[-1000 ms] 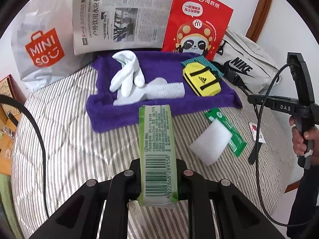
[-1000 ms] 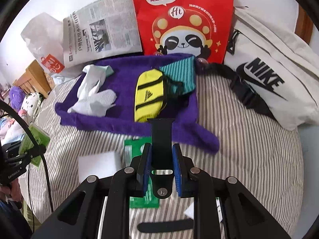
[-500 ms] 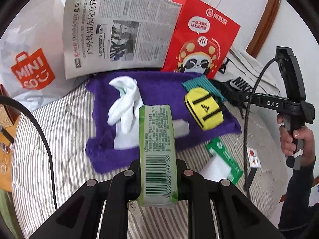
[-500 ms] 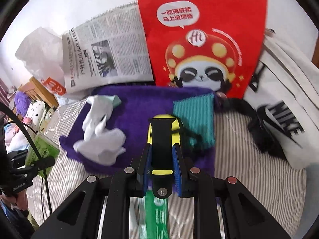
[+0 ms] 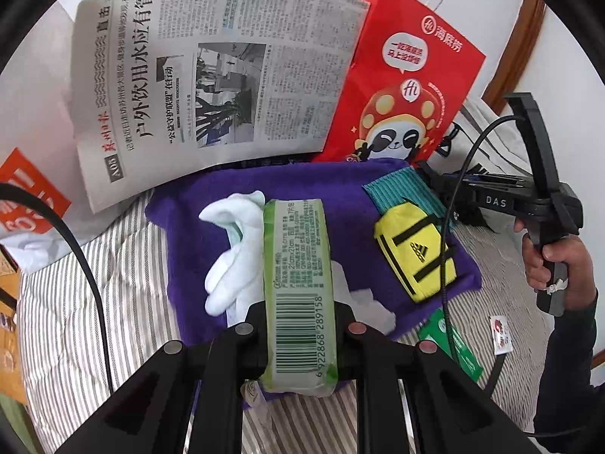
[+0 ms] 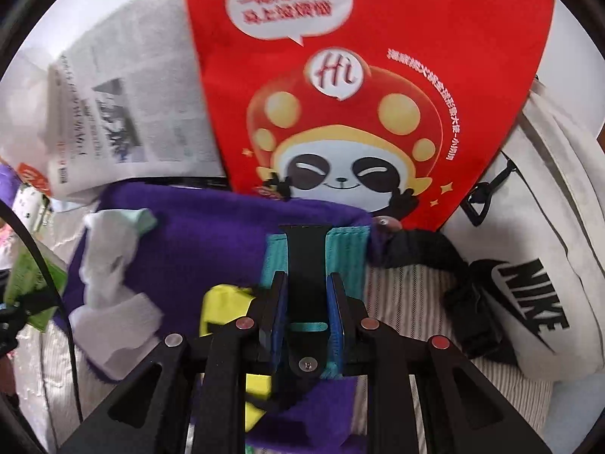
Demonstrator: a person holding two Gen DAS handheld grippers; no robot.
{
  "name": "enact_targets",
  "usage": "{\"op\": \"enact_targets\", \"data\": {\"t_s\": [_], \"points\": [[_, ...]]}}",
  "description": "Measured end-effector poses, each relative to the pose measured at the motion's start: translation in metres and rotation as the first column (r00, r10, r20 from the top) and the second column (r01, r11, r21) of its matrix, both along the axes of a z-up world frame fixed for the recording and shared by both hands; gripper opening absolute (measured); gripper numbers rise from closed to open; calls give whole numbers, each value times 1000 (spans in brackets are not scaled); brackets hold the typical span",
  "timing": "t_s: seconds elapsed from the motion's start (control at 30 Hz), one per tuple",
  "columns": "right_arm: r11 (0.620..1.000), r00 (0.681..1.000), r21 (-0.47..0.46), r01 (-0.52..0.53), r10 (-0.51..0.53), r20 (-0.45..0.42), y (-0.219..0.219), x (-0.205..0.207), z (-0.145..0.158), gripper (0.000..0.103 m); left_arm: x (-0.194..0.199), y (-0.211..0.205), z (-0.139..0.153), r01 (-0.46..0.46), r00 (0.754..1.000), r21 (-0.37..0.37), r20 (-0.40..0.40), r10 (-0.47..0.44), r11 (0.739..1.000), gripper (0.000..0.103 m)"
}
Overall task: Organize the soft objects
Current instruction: 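Carry the soap bar with the left gripper while the right carries the strap to the towel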
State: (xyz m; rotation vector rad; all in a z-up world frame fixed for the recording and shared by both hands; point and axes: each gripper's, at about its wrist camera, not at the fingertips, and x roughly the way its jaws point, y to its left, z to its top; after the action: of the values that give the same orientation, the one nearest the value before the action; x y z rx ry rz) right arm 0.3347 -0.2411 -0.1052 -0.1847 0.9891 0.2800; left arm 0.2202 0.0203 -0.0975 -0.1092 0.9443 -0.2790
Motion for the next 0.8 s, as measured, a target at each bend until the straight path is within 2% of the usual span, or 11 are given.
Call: {"op": "enact_targets", "data": {"t_s": [0.17, 0.4, 0.6, 0.7, 0.8], "points": [[999, 1000, -52, 4, -5, -9, 2, 15, -17, 21, 14, -2, -10, 10, 1000, 1, -17, -10, 1000, 16], [991, 1000, -134, -17, 19, 15, 12, 16, -33, 21, 27, -8, -16, 39, 999, -28, -23, -40, 999, 16], [992, 999, -121, -24, 28, 24, 11, 17, -35, 21, 39, -8, -18, 36, 999, -30, -21, -37, 999, 16], [995, 999, -101, -26, 29, 28, 6, 13, -35, 23, 51, -14, -25, 34, 999, 3, -17, -34, 999, 16], [997, 999, -64, -34, 36, 19, 1, 9, -34, 33, 66, -18, -38, 38, 998, -6, -50, -38, 999, 16]]}}
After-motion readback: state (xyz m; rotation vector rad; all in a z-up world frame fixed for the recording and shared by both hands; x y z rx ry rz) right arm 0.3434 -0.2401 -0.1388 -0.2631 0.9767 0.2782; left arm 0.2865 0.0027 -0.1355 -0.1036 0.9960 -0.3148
